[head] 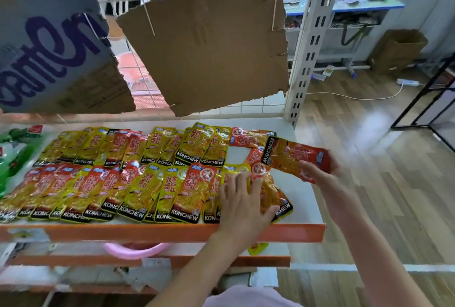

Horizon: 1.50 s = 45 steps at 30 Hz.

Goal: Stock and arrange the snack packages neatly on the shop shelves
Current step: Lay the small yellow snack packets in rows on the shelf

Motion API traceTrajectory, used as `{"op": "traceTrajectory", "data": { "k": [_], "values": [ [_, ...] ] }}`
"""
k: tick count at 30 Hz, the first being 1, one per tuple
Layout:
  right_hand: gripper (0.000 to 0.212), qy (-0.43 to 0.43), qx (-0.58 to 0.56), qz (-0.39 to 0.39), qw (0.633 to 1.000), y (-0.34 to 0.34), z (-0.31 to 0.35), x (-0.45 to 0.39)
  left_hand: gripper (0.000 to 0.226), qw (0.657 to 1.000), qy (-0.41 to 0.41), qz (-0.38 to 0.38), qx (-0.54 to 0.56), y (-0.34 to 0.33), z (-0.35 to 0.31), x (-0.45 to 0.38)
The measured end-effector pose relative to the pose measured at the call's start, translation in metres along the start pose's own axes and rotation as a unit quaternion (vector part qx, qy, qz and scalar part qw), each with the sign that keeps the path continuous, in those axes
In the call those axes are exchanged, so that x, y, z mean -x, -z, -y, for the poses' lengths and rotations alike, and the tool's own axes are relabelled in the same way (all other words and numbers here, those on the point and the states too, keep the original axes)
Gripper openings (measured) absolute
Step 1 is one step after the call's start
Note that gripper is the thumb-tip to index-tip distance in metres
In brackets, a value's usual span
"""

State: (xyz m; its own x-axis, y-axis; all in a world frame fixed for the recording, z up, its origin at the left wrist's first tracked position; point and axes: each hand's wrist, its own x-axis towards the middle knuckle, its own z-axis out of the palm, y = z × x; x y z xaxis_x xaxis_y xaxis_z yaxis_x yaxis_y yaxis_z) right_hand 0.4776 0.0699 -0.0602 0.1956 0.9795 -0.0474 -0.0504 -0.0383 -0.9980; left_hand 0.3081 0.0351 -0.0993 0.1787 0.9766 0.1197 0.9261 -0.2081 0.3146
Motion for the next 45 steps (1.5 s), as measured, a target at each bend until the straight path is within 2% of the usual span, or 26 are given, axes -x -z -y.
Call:
{"op": "traceTrajectory", "data": {
  "k": [3, 9, 12, 14, 16, 17, 20, 21, 23, 25, 28, 31, 34, 37, 41, 45],
  "values": [
    [0.016, 0.019, 0.016, 0.02, 0.999, 0.002, 0.0, 0.0, 0.063, 0.999, 0.003, 0.039, 0.001, -0.007, 0.004, 0.0],
    [0.013, 0.024, -0.044, 0.014, 0.999, 0.007, 0.002, -0.002, 0.056, 0.989, -0.031, 0.105, 0.1, 0.009, 0.027, -0.004],
    [0.009, 0.009, -0.066, 0.031, 0.997, 0.007, 0.003, -0.003, 0.042, 0.979, -0.021, 0.073, 0.189, 0.018, 0.029, -0.002],
    [0.011, -0.005, -0.084, 0.042, 0.996, 0.004, 0.003, -0.003, 0.044, 0.953, 0.01, 0.057, 0.298, 0.027, 0.022, -0.004],
    [0.008, -0.018, -0.09, 0.07, 0.993, -0.002, 0.001, -0.002, 0.058, 0.915, 0.028, 0.075, 0.396, 0.033, 0.014, -0.007],
    [0.007, -0.026, -0.082, 0.095, 0.992, -0.008, 0.0, -0.001, 0.058, 0.899, 0.041, 0.085, 0.427, 0.033, 0.011, -0.009],
    [0.013, -0.047, 0.027, 0.16, 0.986, -0.025, -0.01, -0.005, 0.018, 0.887, 0.097, 0.028, 0.45, 0.028, 0.015, -0.015],
    [0.015, -0.046, 0.078, 0.154, 0.984, -0.029, -0.014, -0.01, 0.015, 0.89, 0.118, 0.009, 0.44, 0.027, 0.021, -0.016],
    [0.018, -0.028, 0.187, 0.106, 0.976, -0.033, -0.022, -0.026, 0.015, 0.887, 0.163, 0.015, 0.432, 0.026, 0.036, -0.016],
    [0.019, 0.007, 0.301, 0.068, 0.951, -0.035, -0.026, -0.045, 0.027, 0.876, 0.195, 0.039, 0.439, 0.026, 0.049, -0.017],
    [0.027, 0.026, 0.42, 0.083, 0.903, -0.04, -0.028, -0.068, 0.038, 0.877, 0.209, 0.05, 0.43, 0.024, 0.055, -0.02],
    [0.051, -0.003, 0.48, 0.121, 0.869, -0.049, -0.029, -0.079, 0.039, 0.884, 0.21, 0.031, 0.416, 0.019, 0.055, -0.02],
    [0.068, -0.029, 0.5, 0.129, 0.856, -0.054, -0.03, -0.084, 0.021, 0.887, 0.202, 0.017, 0.416, 0.014, 0.056, -0.016],
    [0.069, -0.035, 0.503, 0.149, 0.85, -0.056, -0.026, -0.087, 0.018, 0.894, 0.186, 0.009, 0.407, 0.016, 0.055, -0.017],
    [0.073, -0.049, 0.567, 0.134, 0.811, -0.06, -0.021, -0.082, 0.023, 0.906, 0.172, 0.002, 0.387, 0.017, 0.053, -0.016],
    [0.072, -0.048, 0.607, 0.15, 0.779, -0.066, -0.015, -0.083, 0.022, 0.91, 0.171, 0.0, 0.377, 0.018, 0.051, -0.017]
  ]
}}
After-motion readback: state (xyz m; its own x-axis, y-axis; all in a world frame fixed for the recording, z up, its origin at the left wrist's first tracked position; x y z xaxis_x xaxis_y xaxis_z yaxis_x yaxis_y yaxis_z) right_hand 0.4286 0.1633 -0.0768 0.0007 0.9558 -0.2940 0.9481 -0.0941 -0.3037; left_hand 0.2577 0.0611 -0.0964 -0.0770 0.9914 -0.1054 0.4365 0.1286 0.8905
